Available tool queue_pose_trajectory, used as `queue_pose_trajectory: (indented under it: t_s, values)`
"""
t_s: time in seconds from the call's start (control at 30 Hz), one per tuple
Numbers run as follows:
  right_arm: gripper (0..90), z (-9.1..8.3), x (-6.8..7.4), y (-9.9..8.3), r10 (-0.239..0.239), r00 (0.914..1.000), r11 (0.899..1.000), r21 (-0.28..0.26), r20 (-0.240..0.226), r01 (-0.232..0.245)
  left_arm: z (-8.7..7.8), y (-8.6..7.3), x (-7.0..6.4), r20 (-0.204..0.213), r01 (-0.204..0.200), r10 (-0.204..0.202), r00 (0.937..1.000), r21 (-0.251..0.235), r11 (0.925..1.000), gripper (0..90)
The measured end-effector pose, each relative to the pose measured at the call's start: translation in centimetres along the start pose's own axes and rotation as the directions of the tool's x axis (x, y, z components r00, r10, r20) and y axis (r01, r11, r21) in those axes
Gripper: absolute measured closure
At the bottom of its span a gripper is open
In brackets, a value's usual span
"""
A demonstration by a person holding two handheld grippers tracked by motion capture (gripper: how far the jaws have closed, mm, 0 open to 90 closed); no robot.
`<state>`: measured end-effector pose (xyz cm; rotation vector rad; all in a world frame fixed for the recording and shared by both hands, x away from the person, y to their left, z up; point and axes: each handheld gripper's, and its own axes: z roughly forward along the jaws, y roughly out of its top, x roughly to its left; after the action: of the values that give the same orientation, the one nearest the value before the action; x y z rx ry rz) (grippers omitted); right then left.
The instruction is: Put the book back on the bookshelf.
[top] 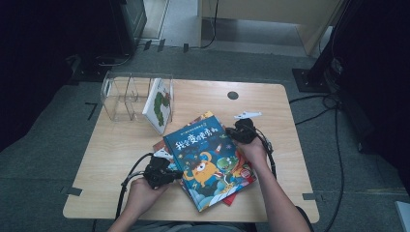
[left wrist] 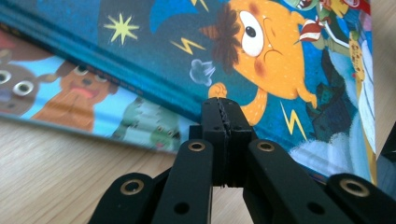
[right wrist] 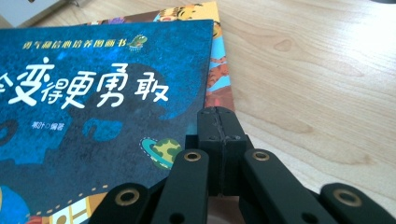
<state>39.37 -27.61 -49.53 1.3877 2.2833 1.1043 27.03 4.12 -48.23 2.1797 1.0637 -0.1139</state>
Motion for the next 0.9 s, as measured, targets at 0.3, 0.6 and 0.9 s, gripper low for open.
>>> queue_pose_trajectory:
  t_s: [0.3, 0.6, 0.9]
  values:
    - [90.0, -1.0, -0.6, -0.5, 0.021, 0.9992, 1.000, -0.022, -0.034, -0.021, -1.4, 1.2, 1.7, -0.034, 0.006, -0.007, 0.9994, -0.033, 0.9994, 89.9]
    - [89.7, -3.3, -0.2, -2.3, 0.000, 0.9993, 0.997, -0.076, -0.037, -0.003, -2.3, 2.6, 4.5, -0.063, 0.037, -0.039, 0.9972, -0.043, 0.9984, 90.0]
    - [90.0, -6.2, 0.2, -4.6, 0.021, 0.9991, 0.996, -0.091, -0.037, -0.024, -2.8, 4.3, 7.0, -0.085, 0.038, -0.041, 0.9955, -0.045, 0.9983, 90.0]
